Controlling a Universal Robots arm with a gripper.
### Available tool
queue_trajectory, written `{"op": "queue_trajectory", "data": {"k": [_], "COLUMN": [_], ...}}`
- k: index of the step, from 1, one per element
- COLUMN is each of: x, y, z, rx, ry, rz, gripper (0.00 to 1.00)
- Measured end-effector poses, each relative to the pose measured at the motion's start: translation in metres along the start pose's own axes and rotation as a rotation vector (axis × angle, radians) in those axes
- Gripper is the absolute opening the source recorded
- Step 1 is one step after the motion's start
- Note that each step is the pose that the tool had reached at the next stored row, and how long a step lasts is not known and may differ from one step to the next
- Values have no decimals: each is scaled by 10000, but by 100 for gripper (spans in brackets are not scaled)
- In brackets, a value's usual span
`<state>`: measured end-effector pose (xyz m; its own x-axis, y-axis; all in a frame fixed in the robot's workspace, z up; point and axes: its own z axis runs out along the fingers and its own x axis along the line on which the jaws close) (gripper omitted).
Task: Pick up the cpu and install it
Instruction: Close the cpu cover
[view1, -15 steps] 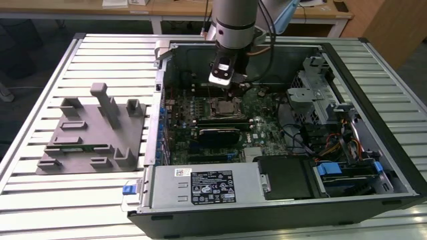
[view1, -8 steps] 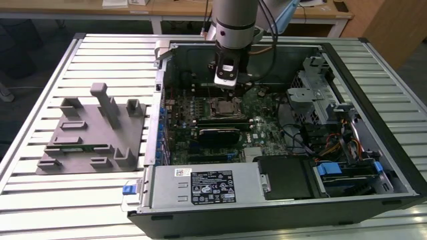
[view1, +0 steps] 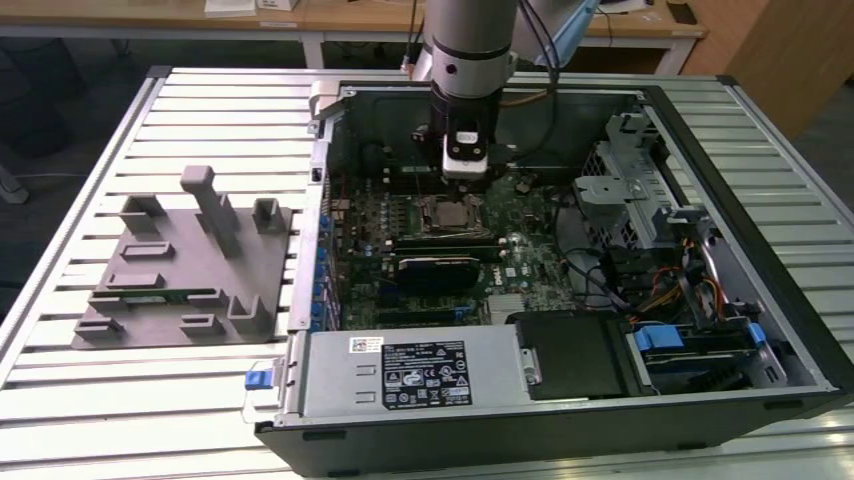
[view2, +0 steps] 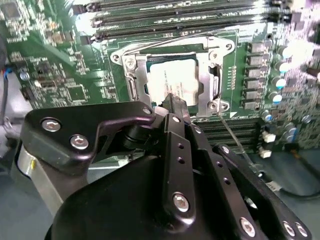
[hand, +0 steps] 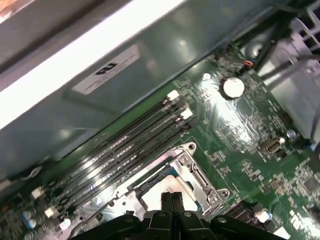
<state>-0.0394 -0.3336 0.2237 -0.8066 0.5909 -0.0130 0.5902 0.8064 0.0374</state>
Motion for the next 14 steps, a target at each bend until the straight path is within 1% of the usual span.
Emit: {"op": "queue_trajectory", "data": {"k": [14], "x": [0], "y": [0], "z": [2], "rx": [-6], "ry": [76], "rz": [-2550], "gripper": [11]}}
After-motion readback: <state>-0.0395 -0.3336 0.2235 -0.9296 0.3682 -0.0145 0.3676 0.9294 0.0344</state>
